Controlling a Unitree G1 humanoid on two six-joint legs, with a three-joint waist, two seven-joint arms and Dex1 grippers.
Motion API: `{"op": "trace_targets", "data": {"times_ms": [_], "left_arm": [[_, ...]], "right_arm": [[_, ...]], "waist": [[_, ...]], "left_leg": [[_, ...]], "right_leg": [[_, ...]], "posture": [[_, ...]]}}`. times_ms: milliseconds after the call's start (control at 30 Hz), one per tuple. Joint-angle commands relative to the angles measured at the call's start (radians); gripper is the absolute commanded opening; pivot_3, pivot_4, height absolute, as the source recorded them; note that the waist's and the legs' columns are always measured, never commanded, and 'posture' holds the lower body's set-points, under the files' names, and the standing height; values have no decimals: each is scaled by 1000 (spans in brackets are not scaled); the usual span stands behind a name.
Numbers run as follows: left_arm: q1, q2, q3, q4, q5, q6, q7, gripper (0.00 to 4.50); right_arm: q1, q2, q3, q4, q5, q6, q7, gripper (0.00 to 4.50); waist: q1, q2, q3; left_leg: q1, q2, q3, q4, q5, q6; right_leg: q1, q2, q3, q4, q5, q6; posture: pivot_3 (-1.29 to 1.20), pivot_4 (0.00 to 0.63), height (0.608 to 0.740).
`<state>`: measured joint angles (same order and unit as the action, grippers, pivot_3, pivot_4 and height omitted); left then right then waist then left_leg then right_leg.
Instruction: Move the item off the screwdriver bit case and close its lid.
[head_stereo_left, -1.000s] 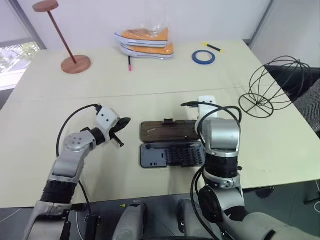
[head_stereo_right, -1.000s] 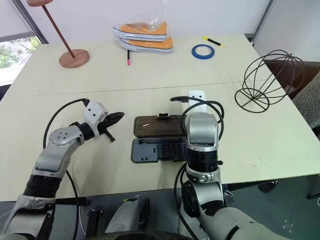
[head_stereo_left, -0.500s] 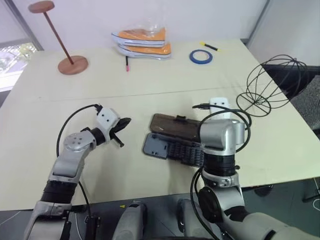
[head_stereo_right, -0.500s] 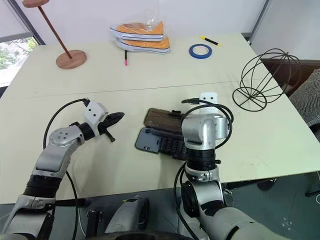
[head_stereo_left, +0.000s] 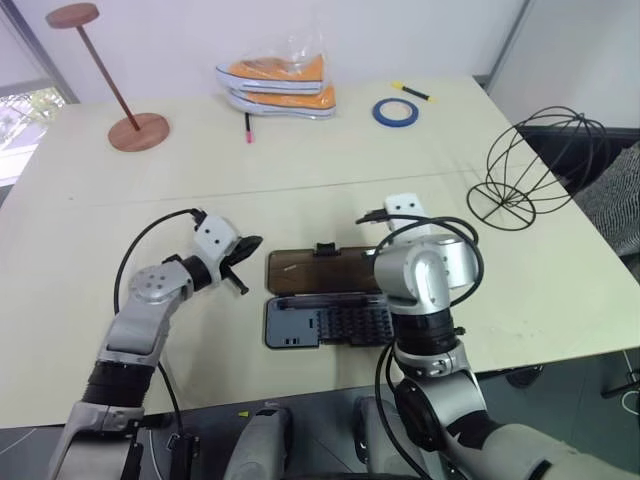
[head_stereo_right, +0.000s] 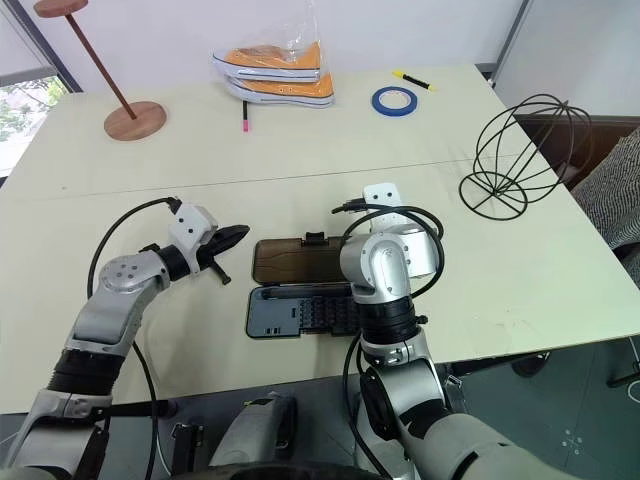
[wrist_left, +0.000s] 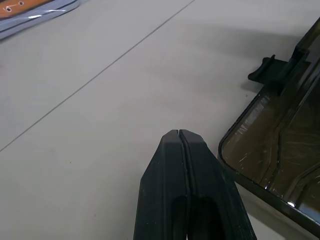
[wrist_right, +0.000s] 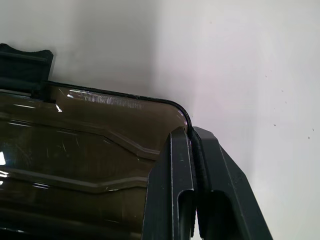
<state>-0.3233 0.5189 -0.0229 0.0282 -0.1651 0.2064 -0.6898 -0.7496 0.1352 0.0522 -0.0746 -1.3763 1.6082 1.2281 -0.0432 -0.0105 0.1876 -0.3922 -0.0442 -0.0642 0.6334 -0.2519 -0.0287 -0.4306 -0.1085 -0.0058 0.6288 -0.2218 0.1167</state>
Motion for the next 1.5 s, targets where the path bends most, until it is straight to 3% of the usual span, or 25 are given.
{"op": "trace_targets", "data": {"times_ms": [33, 767, 867, 1067, 1100, 1267, 1500], "left_arm": [[-2, 2, 13, -34, 0, -17, 4, 0], [1, 2, 10, -35, 0, -16, 1, 0], [1, 2, 11, -35, 0, -16, 1, 0], [6, 5, 12, -39, -1, -14, -1, 0], [11, 8, 16, -48, -5, -11, -2, 0], [28, 32, 52, -122, -57, 42, -23, 0], [-19, 117, 147, -358, -309, 301, -103, 0]], "right_arm": [[-27, 45, 17, -6, -45, 6, 46, 19], [-45, 2, 58, 2, -17, 6, 103, 19], [-44, 1, 59, 2, -18, 6, 103, 908], [-43, -23, 54, -3, -12, 6, 102, 4112], [-49, -47, 61, -25, 20, 6, 91, 4445], [-90, -140, 28, -152, 233, -64, -5, 4445], [-112, -240, -93, -210, 611, -313, -124, 4445]], "waist": [[0, 0, 0], [0, 0, 0], [0, 0, 0], [0, 0, 0], [0, 0, 0], [0, 0, 0], [0, 0, 0]], "left_leg": [[0, 0, 0, 0, 0, 0], [0, 0, 0, 0, 0, -1], [0, 0, 0, 0, 1, -1], [0, 0, 0, 0, 1, -1], [0, 0, 0, 0, 1, -1], [0, 0, -1, 0, 1, -1], [0, 1, -4, -1, 1, -2]], "right_leg": [[0, 0, 0, 0, 0, 0], [0, 0, 0, 0, 0, 0], [0, 0, 0, 0, 0, 0], [0, 0, 0, 0, 0, 0], [0, 0, 0, 0, 0, 0], [0, -1, 0, 0, 0, 0], [0, -1, 0, 0, 0, 0]], "posture": [[0, 150, 740], [0, 150, 740], [0, 150, 740], [0, 150, 740], [0, 150, 740], [0, 150, 740], [0, 150, 740]]}}
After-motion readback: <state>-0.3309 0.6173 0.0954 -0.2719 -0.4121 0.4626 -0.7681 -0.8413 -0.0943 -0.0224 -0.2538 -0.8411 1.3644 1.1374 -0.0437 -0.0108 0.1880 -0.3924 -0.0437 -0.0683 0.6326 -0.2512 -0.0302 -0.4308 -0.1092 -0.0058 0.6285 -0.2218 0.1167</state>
